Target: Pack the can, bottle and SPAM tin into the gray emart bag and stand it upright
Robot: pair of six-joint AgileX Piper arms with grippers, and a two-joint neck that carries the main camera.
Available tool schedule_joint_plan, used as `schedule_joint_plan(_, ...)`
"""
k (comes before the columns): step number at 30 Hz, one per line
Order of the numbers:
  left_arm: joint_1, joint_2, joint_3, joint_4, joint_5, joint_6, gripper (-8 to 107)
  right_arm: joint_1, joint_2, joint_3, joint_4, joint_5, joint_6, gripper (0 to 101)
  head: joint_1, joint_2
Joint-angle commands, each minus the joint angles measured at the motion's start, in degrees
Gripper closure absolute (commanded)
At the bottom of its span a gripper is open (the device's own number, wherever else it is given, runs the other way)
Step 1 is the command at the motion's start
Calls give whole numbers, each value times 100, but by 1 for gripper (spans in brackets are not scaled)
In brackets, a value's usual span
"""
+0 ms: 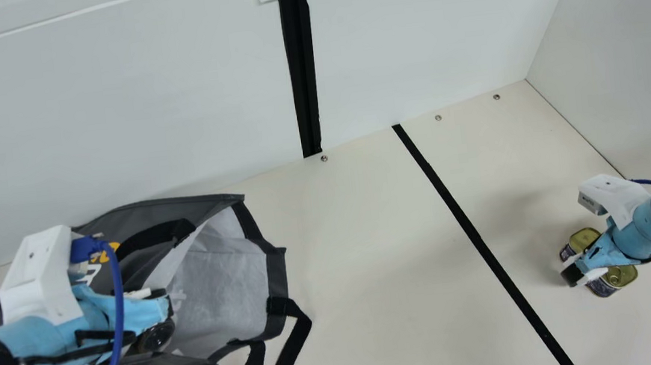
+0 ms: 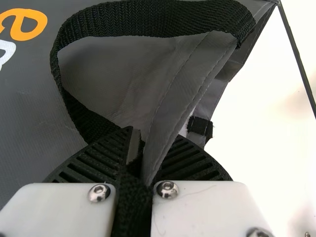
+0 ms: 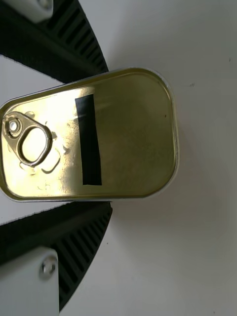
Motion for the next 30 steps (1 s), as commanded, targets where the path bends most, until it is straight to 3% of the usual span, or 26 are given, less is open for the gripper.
schedule_joint_plan(1,0,0,0,0,0,0,107,21,13,9,-13,-16,10,53,-130,-5)
schedule_joint_plan(8,0,0,0,0,0,0,107,84,11,-3,-28,-29,28,100,-130,-5)
schedule_joint_plan(18,0,0,0,0,0,0,107,243,-279,-9,85,55,24,101,-130,-5)
schedule_joint_plan(30,0,0,0,0,0,0,107,758,-986,82,159,280,263,101,-130,-5)
